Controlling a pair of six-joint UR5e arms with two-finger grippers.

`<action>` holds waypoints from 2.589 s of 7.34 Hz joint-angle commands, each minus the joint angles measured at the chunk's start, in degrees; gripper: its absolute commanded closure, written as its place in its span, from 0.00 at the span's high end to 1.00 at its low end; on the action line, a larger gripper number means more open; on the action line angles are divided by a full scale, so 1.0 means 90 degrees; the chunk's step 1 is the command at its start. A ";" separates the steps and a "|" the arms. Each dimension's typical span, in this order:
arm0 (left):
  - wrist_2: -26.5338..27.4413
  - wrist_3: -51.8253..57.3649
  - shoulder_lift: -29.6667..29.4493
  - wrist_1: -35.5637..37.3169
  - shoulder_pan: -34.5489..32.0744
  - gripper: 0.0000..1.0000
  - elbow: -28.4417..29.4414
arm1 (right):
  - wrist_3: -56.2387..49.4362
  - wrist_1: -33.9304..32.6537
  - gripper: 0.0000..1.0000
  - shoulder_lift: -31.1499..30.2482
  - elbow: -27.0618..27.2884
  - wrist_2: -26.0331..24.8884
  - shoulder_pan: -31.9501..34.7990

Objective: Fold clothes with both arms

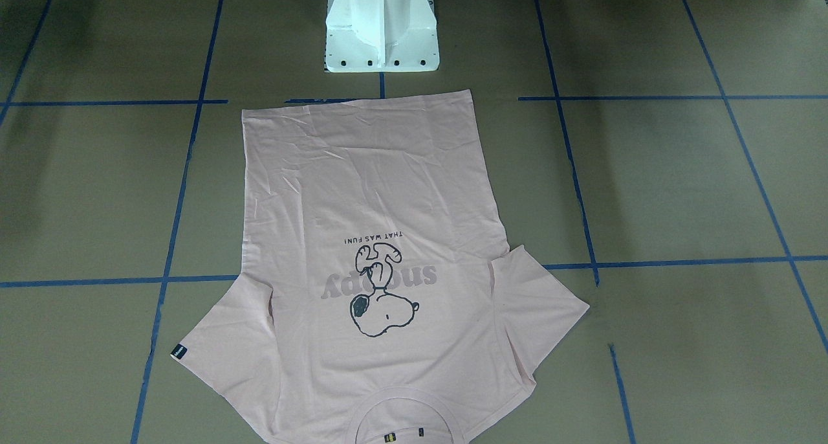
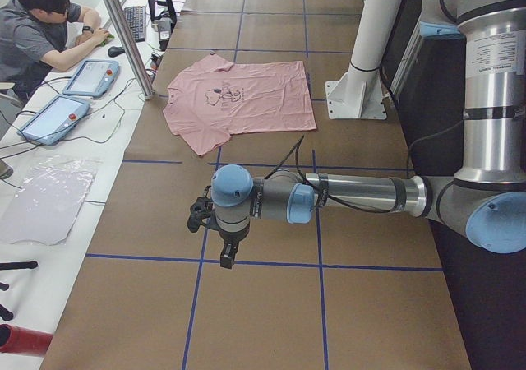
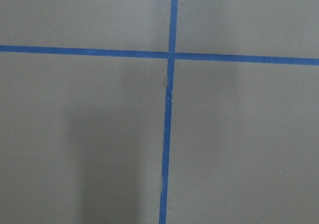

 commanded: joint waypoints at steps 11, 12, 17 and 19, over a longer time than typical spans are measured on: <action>-0.0030 -0.1837 -0.2058 -0.3143 0.0175 1.00 0.0726 | 0.1129 0.1279 1.00 0.2522 -0.1069 0.0937 -0.0456; -0.0030 -0.1986 -0.2059 -0.3416 0.0369 1.00 0.0736 | 0.1462 0.1299 0.99 0.3009 -0.1342 0.0908 -0.0730; -0.0010 -0.1997 -0.1990 -0.3886 0.0751 1.00 0.0736 | 0.3901 0.1338 0.96 0.4360 -0.1794 -0.0416 -0.1980; -0.0010 -0.2036 -0.2000 -0.3897 0.0772 1.00 0.0707 | 0.5392 0.3474 0.96 0.4391 -0.2657 -0.1187 -0.2614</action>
